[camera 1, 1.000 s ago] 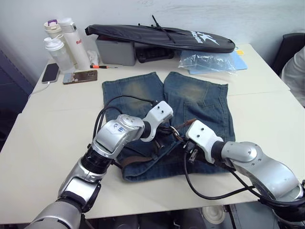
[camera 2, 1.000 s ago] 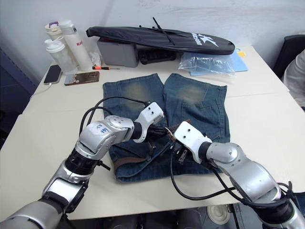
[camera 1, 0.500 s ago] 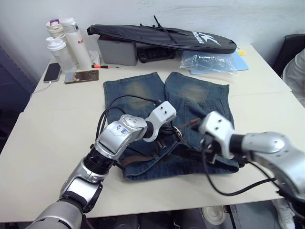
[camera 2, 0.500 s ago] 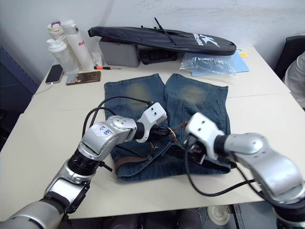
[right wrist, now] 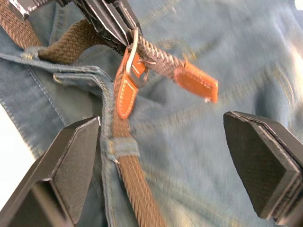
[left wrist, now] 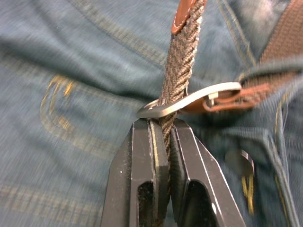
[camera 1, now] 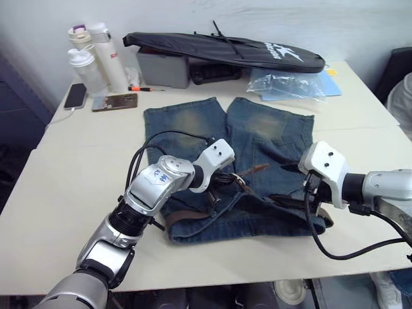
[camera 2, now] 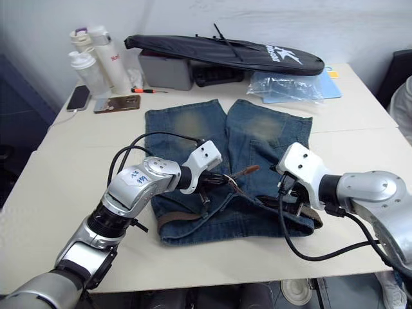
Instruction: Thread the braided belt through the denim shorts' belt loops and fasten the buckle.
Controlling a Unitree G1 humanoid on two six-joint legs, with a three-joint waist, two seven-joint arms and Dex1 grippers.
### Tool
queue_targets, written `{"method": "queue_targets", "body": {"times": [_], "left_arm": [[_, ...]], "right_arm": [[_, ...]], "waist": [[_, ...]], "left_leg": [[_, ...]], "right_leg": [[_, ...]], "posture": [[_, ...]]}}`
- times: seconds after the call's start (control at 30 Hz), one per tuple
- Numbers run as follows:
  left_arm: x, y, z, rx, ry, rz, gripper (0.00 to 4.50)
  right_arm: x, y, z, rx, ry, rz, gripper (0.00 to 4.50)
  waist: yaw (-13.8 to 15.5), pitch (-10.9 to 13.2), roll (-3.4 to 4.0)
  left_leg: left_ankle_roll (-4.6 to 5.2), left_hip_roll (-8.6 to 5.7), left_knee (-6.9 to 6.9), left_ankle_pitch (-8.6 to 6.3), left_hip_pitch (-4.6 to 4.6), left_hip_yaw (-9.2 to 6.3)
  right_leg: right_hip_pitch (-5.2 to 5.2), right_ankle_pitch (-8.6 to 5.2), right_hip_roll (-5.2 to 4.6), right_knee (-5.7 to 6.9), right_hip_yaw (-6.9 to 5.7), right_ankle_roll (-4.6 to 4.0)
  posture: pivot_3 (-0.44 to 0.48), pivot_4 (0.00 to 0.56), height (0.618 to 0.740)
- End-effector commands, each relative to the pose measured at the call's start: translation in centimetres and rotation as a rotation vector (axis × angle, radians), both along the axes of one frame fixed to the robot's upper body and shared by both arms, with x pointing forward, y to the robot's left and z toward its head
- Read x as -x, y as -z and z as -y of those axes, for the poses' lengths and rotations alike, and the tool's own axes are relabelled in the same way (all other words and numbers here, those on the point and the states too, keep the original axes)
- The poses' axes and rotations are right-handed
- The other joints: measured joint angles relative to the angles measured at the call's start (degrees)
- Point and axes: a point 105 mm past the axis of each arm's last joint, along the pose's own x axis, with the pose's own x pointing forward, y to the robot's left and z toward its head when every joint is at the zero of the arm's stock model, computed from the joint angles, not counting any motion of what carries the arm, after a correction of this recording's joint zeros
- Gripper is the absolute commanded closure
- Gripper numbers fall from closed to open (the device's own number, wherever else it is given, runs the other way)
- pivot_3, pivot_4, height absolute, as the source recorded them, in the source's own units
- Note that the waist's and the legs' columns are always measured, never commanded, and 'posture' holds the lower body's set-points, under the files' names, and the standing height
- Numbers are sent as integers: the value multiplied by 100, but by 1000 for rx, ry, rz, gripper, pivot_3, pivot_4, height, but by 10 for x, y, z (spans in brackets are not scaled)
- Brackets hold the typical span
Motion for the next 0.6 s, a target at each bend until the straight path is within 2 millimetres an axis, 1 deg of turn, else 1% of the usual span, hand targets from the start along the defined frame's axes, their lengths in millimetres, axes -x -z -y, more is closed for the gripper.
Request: {"method": "queue_targets", "body": {"times": [0.03,0.13,0.17,0.23,0.4,0.47,0.6], "left_arm": [[-2,-11,-4,17,-8,43,4500],[0,-11,-3,14,0,43,4500],[1,-11,-2,13,3,43,4500],[1,-11,-2,12,7,45,4500],[1,-12,0,13,11,51,4500],[1,-13,1,16,12,53,4500],[2,-13,7,22,19,54,4500]], "right_arm": [[-5,-3,-1,109,-64,83,70],[-19,-9,-1,233,-127,201,70],[-24,-13,-2,256,-146,236,70],[-32,-19,-4,302,-186,298,70],[-46,-33,-6,337,-235,345,70],[-48,-31,-4,359,-251,335,70],[-45,-15,5,413,-281,263,70]], "waist": [[111,20,-2],[166,37,-13],[165,42,-10],[165,46,-12],[168,53,-10],[169,51,-8],[229,51,-8]], "left_leg": [[0,12,9,-2,-14,-6],[12,-9,30,-2,-26,-4],[19,-10,29,-3,-25,-4],[35,-17,21,-2,-20,0],[36,-20,9,-2,-19,15],[33,-19,4,0,-18,22],[33,-19,4,0,-19,54]], "right_leg": [[-1,22,13,-12,36,-4],[7,43,24,-47,68,13],[8,54,42,-63,84,18],[10,77,42,-94,108,35],[10,83,44,-107,138,41],[11,84,50,-100,154,41],[14,85,52,-100,154,39]], "posture": [[0,150,645],[0,150,645],[0,150,645],[0,150,645],[0,150,645],[0,150,645],[0,150,645]]}}
